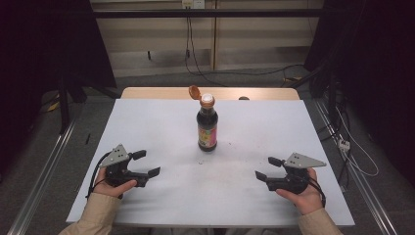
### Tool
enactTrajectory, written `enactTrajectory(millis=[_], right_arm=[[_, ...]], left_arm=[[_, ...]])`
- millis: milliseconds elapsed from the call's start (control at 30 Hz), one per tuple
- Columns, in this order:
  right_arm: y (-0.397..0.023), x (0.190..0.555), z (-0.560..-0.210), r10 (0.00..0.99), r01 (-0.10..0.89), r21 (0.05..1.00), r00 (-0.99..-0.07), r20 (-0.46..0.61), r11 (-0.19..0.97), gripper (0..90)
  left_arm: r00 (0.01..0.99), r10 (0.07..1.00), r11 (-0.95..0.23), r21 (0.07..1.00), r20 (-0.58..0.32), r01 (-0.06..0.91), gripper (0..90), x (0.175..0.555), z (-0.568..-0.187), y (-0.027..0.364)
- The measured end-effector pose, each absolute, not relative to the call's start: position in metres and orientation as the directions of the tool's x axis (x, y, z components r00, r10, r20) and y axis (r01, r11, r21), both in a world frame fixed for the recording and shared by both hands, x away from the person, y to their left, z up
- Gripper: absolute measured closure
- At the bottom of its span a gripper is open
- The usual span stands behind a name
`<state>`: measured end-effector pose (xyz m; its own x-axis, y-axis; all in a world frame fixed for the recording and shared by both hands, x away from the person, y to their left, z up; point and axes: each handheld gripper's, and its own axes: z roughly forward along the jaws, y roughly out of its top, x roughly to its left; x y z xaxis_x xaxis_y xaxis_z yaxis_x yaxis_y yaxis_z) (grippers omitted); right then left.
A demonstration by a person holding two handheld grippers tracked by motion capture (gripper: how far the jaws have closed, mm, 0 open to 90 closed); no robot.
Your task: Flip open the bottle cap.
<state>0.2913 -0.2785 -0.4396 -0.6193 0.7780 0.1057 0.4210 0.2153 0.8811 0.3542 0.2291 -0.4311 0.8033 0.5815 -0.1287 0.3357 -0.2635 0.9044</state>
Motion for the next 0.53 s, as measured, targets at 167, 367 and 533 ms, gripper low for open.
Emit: enactTrajectory(millis=[167,367,533], right_arm=[[-0.2809,0.2882,-0.4428,0.781,0.428,0.878,-0.615,0.109,0.214,25.6],[-0.2830,0.2873,-0.4422,0.786,0.424,0.882,-0.609,0.111,0.204,25.5],[-0.2817,0.2887,-0.4433,0.783,0.424,0.879,-0.613,0.101,0.219,24.7]], left_arm=[[0.802,0.583,-0.261,0.906,-0.129,0.335,11.8,0.3510,-0.4318,0.2325],[0.799,0.589,-0.275,0.901,-0.118,0.336,11.8,0.3503,-0.4338,0.2362],[0.802,0.587,-0.285,0.900,-0.107,0.329,11.4,0.3511,-0.4338,0.2358]])
